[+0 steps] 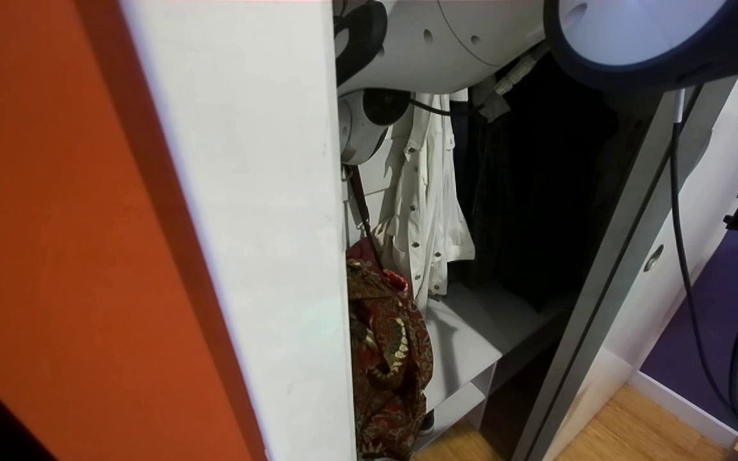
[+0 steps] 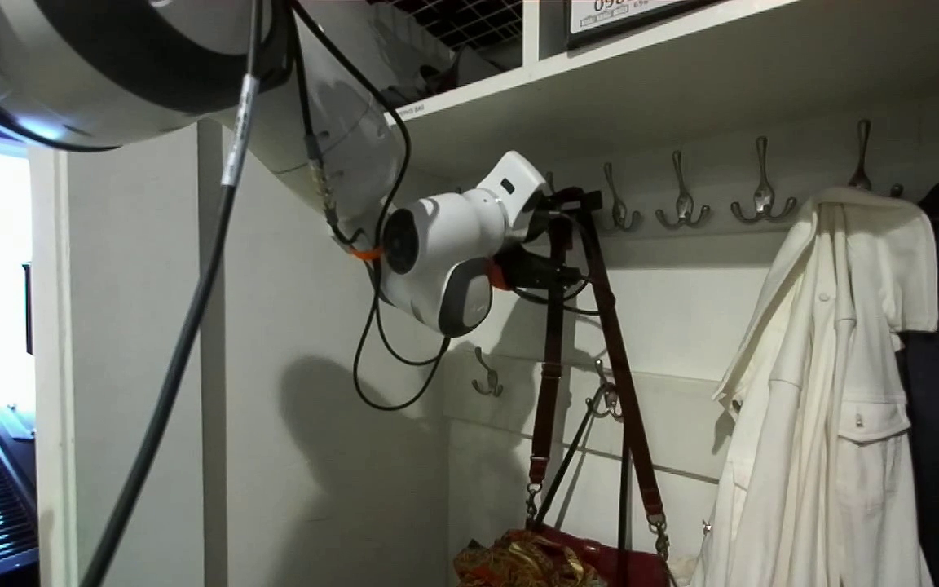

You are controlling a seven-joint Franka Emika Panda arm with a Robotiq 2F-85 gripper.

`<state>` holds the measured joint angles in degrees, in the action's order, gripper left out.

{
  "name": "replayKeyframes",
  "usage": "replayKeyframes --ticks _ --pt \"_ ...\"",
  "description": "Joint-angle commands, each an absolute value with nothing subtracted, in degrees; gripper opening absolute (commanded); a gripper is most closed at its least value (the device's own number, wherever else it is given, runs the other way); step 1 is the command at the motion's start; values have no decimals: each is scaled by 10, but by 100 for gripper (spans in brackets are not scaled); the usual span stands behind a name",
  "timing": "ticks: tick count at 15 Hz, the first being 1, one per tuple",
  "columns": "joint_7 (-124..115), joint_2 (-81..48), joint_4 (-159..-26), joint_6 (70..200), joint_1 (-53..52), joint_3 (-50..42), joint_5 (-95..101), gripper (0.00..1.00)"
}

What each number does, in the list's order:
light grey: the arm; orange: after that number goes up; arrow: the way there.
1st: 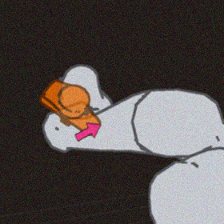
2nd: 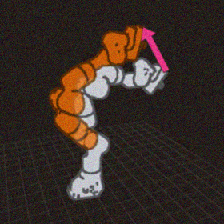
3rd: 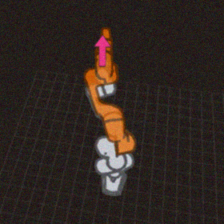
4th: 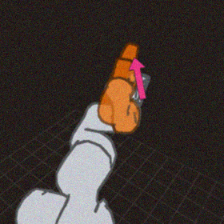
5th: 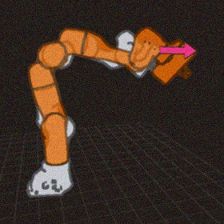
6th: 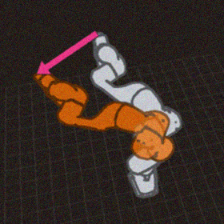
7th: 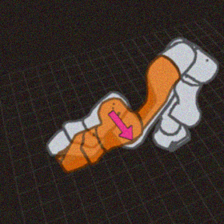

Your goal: Move the sling bag from the top hook to the bottom hook

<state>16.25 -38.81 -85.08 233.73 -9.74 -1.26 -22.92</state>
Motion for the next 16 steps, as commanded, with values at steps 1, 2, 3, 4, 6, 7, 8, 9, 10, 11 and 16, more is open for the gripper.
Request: replayKeyframes --ticks 1,2,3,4,6,7,8,9,10,11,16 --pt "201 -403 -811 2357 -111 -23 -256 0" --pt "197 -407 -805 2353 -110 -22 -246 0" --pt "191 -414 -797 2350 -108 -22 -234 0" --pt "190 -421 -788 2346 -107 -22 -227 0" --pt "186 -435 -771 2337 -104 -23 -218 0" --pt "186 -442 -763 2335 -103 -23 -218 0" --pt "184 -447 -758 2328 -103 -21 -219 0" --pt "182 -452 -754 2323 -102 -20 -219 0" --pt "179 -454 -751 2317 -102 -18 -217 0" --pt "175 -457 -749 2316 -102 -16 -214 0" --pt "150 -456 -751 2306 -97 -9 -186 0"
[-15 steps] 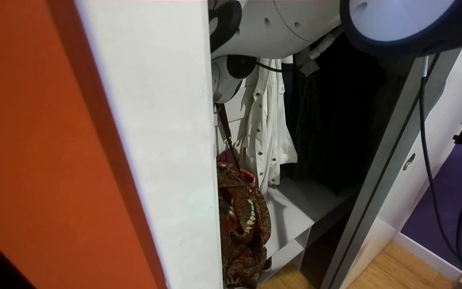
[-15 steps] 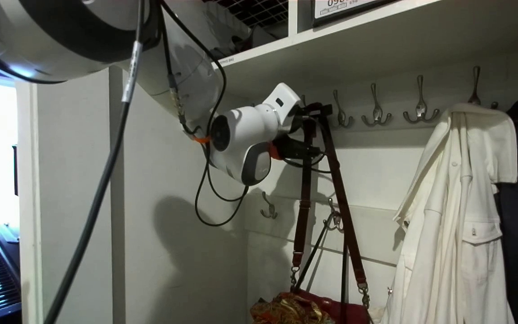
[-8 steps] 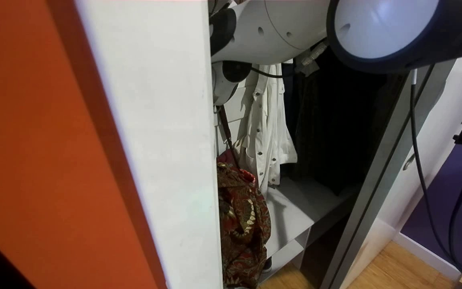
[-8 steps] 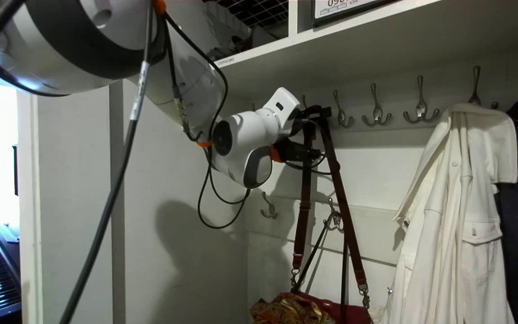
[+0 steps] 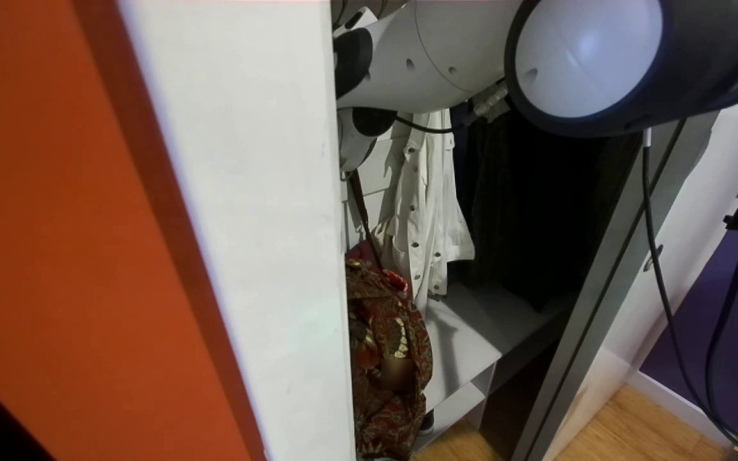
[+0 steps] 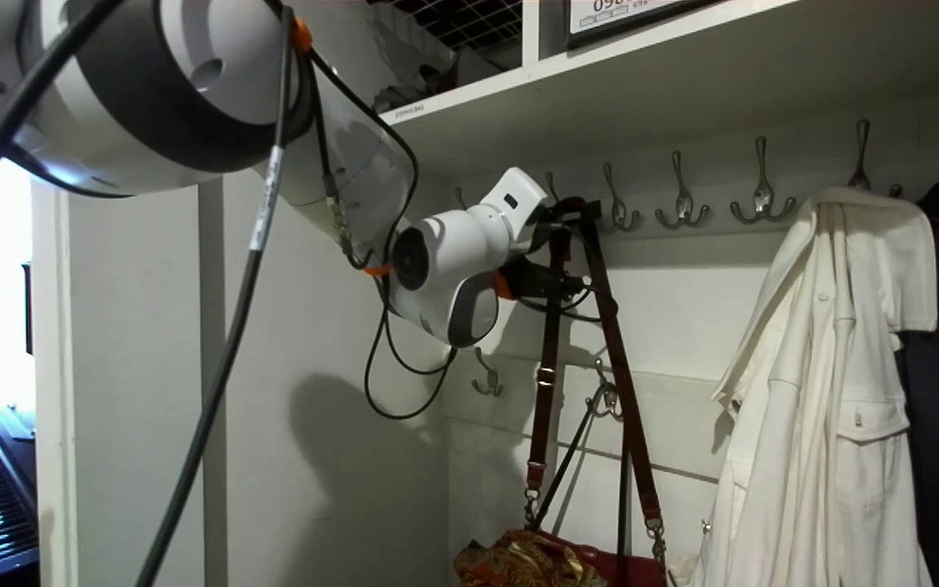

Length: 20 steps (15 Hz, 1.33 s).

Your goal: Move the sling bag from the top hook to the bottom hook

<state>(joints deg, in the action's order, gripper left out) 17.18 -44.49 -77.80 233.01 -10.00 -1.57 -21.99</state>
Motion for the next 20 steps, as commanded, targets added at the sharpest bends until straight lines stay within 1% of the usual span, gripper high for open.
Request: replayKeyframes --ticks 1,2,3,5,9,12,13,14,15,16,18,19,20 --pt "145 -454 -756 2302 -97 -7 -180 0" --pt "137 -449 -762 2296 -95 -5 -173 0" --pt "128 -443 -770 2290 -93 -1 -168 7" --pt "110 -438 -776 2279 -89 3 -154 32" --pt "92 -426 -789 2260 -85 5 -152 55" --pt "75 -420 -793 2244 -78 7 -146 77" --pt "71 -418 -793 2238 -77 7 -146 76" --pt "65 -416 -793 2231 -74 8 -144 54" --pt "63 -414 -793 2226 -74 7 -144 45" --pt "63 -413 -794 2226 -75 7 -145 44" --pt "59 -409 -801 2231 -76 9 -148 31" --pt "59 -406 -805 2232 -79 9 -154 23" --pt "61 -404 -806 2235 -81 9 -162 16"
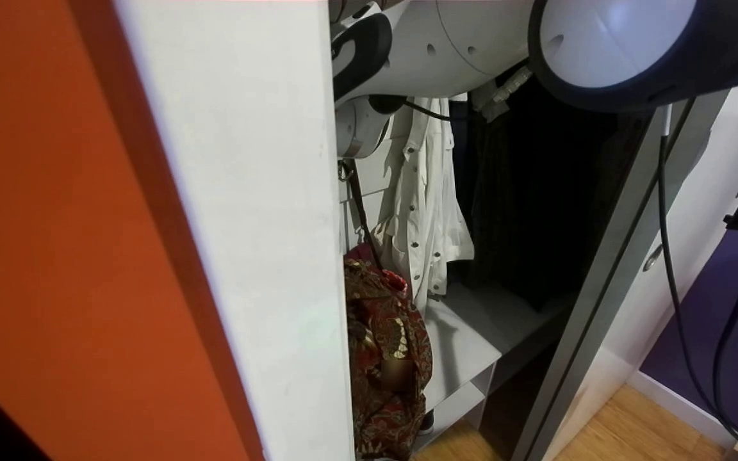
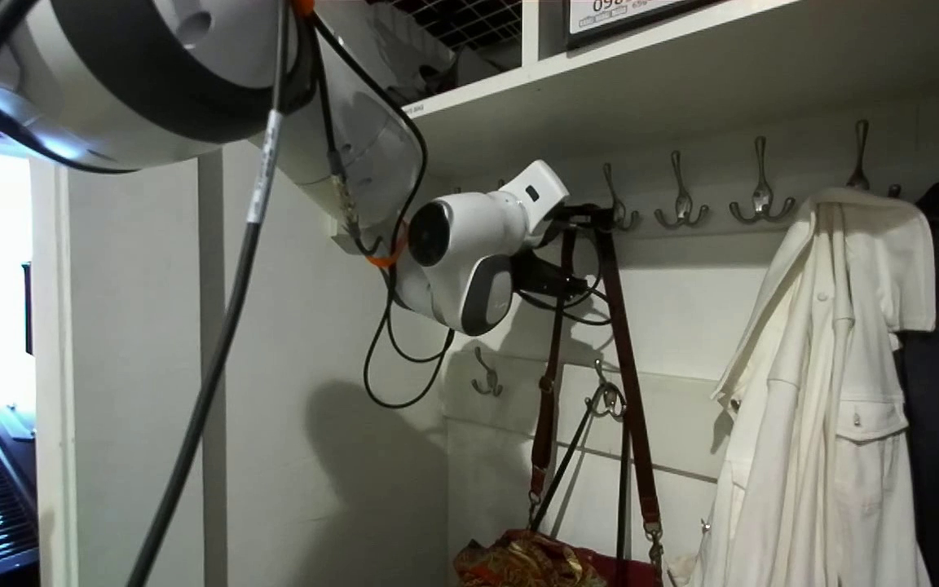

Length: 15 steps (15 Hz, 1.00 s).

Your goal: Move the sling bag from the top hook to the bottom hook

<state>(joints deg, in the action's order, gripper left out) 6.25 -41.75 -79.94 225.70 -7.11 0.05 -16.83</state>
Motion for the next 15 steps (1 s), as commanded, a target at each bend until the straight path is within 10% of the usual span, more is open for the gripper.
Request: replayKeyframes --ticks 1,15 --pt "59 -401 -810 2236 -82 11 -160 9" --pt "-35 -325 -891 2163 -2 57 59 0"
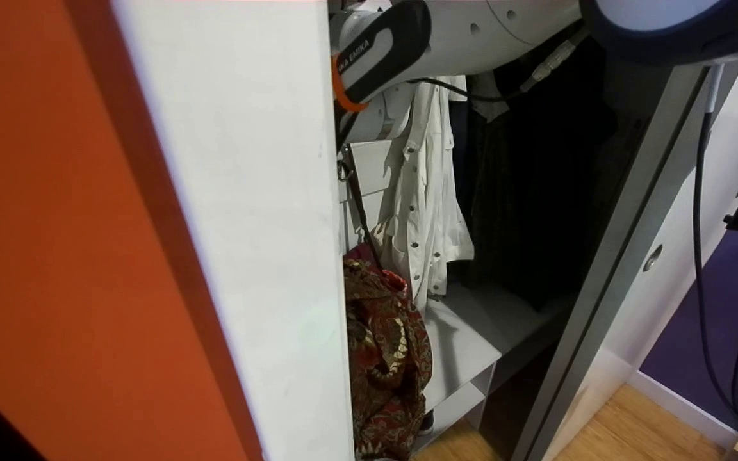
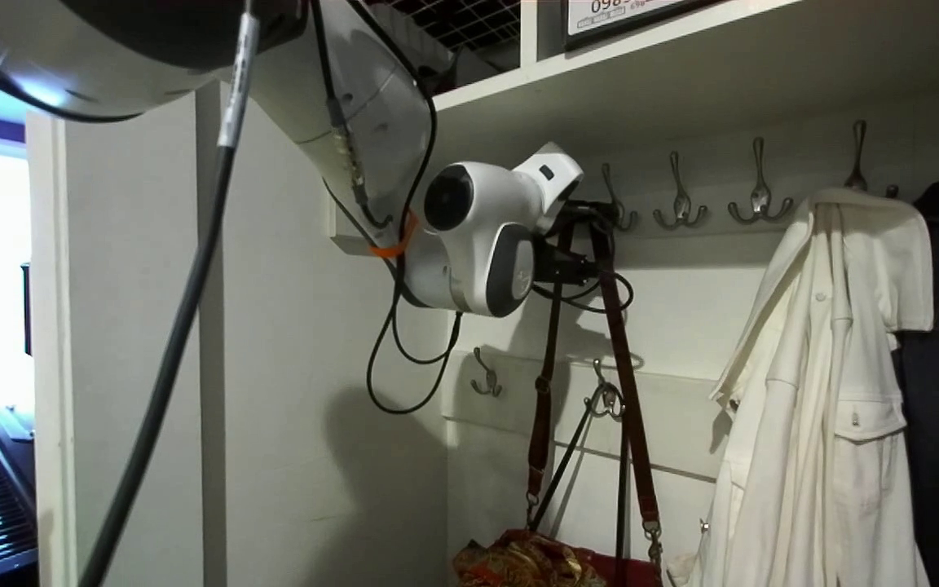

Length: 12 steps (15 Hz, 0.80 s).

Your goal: Move the sling bag from the top hook to the bottom hook

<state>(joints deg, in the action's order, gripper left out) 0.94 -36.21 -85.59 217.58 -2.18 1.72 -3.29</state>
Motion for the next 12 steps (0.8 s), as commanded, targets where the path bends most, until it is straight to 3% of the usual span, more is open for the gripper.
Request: replayKeyframes --ticks 1,5,7,10,12 --pt "-54 -324 -891 2168 13 67 97 0" --pt "-115 -318 -900 2179 56 96 212 0" --pt "-128 -318 -901 2180 68 98 231 26" --pt "-153 -311 -910 2164 85 107 265 40" --pt "-177 -305 -919 2154 89 119 298 56"
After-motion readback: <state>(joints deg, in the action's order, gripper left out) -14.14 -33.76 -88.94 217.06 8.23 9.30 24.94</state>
